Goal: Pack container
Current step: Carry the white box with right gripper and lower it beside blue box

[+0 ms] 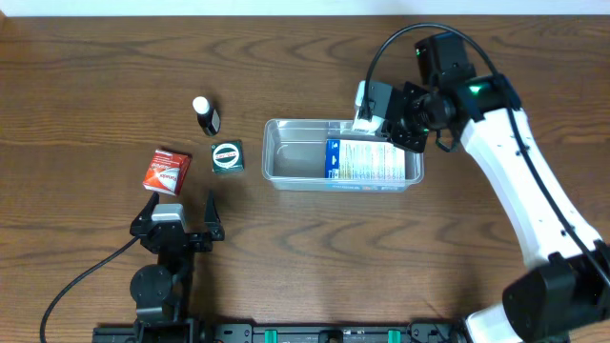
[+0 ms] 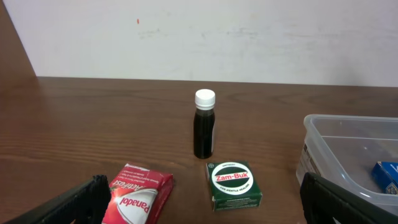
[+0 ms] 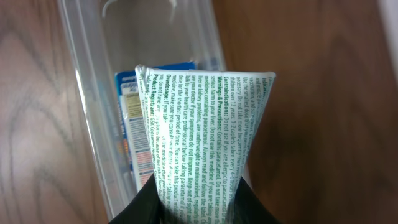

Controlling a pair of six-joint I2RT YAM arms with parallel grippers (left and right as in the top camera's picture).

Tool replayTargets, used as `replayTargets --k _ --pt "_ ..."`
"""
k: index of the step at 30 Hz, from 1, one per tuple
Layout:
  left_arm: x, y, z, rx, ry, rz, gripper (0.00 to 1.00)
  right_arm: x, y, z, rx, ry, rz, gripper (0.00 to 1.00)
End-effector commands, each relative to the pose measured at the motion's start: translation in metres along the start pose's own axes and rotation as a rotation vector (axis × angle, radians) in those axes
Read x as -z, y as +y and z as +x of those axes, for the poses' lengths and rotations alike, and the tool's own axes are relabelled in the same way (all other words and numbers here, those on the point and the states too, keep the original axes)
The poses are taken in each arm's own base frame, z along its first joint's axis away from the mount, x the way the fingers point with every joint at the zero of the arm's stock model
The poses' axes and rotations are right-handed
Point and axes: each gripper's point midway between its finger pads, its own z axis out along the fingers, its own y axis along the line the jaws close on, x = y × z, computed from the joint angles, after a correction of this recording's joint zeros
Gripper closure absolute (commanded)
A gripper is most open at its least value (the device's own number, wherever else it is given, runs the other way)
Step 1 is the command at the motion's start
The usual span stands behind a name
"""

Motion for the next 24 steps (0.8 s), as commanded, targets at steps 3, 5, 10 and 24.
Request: replayTargets --k 3,5,10,24 --pt "-0.001 -0.001 0.017 -0.011 0.052 0.008 0.02 -0.031 0.014 0.009 0.01 0.044 -0.104 0.99" --pt "-0.001 -0.001 0.017 -0.011 0.052 0.008 0.02 -0.041 0.018 0.012 0.02 0.059 -0.132 0.99" --pt "-0.001 -0.001 0.017 -0.011 0.052 0.008 0.02 -0.062 0.025 0.018 0.033 0.089 -0.187 0.99" --pt "-0.001 -0.001 0.017 -0.011 0.052 0.008 0.02 -0.101 0.03 0.042 0.106 0.149 -0.27 0.99"
